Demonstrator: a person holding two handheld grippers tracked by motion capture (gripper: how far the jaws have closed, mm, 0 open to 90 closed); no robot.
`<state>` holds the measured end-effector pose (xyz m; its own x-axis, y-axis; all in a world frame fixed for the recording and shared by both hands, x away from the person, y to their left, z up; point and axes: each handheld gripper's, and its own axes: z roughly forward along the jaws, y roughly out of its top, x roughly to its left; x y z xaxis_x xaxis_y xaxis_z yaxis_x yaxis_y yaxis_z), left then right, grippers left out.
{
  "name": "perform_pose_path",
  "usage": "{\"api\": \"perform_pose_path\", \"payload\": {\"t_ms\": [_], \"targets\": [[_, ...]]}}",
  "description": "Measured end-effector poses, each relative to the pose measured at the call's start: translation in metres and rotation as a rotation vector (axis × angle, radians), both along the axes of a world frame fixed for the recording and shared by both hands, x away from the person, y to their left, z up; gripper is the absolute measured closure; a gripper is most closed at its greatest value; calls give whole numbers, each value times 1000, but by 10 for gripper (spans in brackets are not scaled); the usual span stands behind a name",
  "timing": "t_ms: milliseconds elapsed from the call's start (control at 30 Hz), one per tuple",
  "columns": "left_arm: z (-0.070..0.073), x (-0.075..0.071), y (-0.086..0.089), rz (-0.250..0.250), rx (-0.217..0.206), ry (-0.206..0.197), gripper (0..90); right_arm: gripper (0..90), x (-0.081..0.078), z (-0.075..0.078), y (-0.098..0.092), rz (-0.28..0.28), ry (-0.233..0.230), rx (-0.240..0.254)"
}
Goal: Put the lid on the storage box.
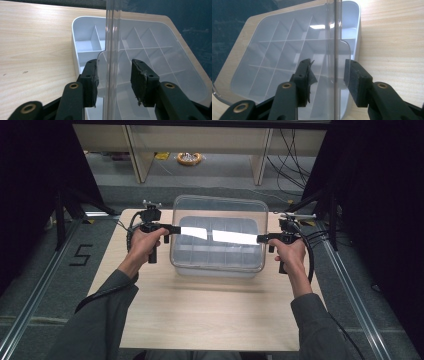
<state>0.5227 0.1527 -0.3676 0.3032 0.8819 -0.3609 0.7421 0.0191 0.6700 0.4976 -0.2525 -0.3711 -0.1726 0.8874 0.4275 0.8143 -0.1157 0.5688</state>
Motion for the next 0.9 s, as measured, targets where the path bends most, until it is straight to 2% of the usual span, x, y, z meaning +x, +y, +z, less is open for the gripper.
{"api": "perform_pose_path", "payload": {"t_ms": [33,67,100,133,200,233,267,300,333,367,400,467,500,600,633,667,700,733,767,800,833,867,900], "targets": [[-1,3,-1,5,-4,2,571,580,1,1,1,-20,26,7],[-1,3,-1,5,-4,2,570,580,4,-1,0,-13,10,-6],[-2,7,-2,21,-19,8,571,581,4,0,2,-41,49,35],[-4,9,-3,24,-16,9,571,580,7,-3,0,-12,25,2],[-5,10,-2,19,-8,19,571,578,9,-3,0,-26,41,10],[-6,12,-2,26,-9,24,570,578,11,-5,0,-26,23,3],[-8,14,-2,30,-10,29,570,578,15,-7,1,-49,49,19],[-10,15,-2,32,-8,32,570,578,15,-7,1,-49,49,19],[-13,18,-3,37,-6,43,569,577,18,-9,2,-50,69,21],[-14,19,-3,43,-10,46,569,576,19,-11,1,-47,48,23],[-16,20,-4,42,-4,44,568,575,21,-12,0,-39,52,1],[-17,20,-4,46,-5,41,566,574,21,-13,0,-42,55,17],[-20,22,-5,45,-4,51,566,565,23,-15,3,-69,63,38],[-23,23,-5,50,-6,61,563,564,25,-18,2,-50,36,14],[-26,24,-5,56,-11,63,560,564,25,-18,5,-77,62,46],[-26,24,-5,56,-11,63,556,564,25,-18,5,-77,62,46],[-27,25,-6,58,-6,64,556,564,27,-20,4,-59,47,12],[-28,25,-6,59,-4,63,550,563,27,-18,6,-83,79,6],[-29,26,-6,55,-1,67,547,562,27,-19,7,-93,86,13],[-32,27,-7,63,-5,72,545,559,30,-22,3,-47,66,-32],[-32,27,-7,63,-5,72,543,559,30,-22,3,-47,66,-32],[-33,28,-7,68,-8,74,543,557,30,-21,8,-95,104,3],[-34,28,-7,69,-10,72,543,555,31,-22,8,-89,103,-13]]}}
